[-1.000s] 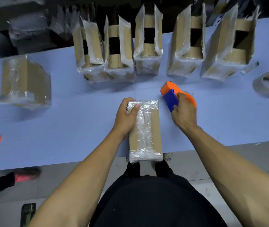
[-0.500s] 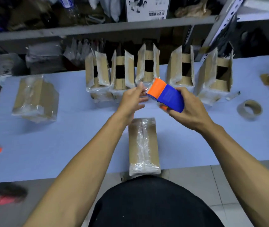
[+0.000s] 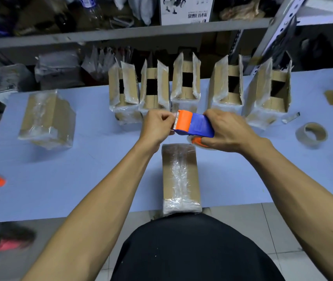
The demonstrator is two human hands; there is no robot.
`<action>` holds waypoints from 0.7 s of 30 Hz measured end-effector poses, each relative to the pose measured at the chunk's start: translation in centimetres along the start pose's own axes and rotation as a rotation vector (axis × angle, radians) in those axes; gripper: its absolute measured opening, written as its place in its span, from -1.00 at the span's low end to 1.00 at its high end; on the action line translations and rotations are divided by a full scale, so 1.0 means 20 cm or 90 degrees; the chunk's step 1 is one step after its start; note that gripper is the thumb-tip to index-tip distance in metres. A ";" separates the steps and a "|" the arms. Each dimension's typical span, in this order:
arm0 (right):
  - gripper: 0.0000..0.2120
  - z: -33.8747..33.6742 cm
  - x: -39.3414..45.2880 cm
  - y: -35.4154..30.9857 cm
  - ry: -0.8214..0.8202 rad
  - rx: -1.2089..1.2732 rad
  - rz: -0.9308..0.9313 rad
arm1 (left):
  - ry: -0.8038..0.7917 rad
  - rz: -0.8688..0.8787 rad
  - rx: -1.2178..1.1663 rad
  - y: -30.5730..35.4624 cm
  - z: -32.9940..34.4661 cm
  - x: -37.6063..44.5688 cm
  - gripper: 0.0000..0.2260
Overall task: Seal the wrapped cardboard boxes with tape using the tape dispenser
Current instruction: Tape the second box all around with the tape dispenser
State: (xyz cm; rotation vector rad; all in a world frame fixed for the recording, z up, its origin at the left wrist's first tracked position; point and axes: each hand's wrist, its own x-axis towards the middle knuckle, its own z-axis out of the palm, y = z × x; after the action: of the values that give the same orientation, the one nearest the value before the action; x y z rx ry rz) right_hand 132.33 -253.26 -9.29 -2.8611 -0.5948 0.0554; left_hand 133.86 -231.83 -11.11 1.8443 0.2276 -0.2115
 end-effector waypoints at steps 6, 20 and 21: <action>-0.53 0.03 -0.01 0.03 -0.023 0.114 -0.024 | 0.029 0.006 0.009 0.00 0.00 -0.01 -0.76; -0.60 0.16 -0.17 0.33 -0.106 0.117 0.057 | 0.140 -0.131 -0.077 -0.42 -0.19 -0.08 -0.85; -0.61 0.17 -0.17 0.33 -0.103 0.118 0.052 | 0.140 -0.143 -0.079 -0.45 -0.17 -0.09 -0.85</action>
State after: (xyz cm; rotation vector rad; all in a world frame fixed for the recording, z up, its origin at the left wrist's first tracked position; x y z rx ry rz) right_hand 131.45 -259.80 -14.13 -2.7152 -0.4748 0.3405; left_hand 129.79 -226.16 -18.05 1.7161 0.5908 -0.1452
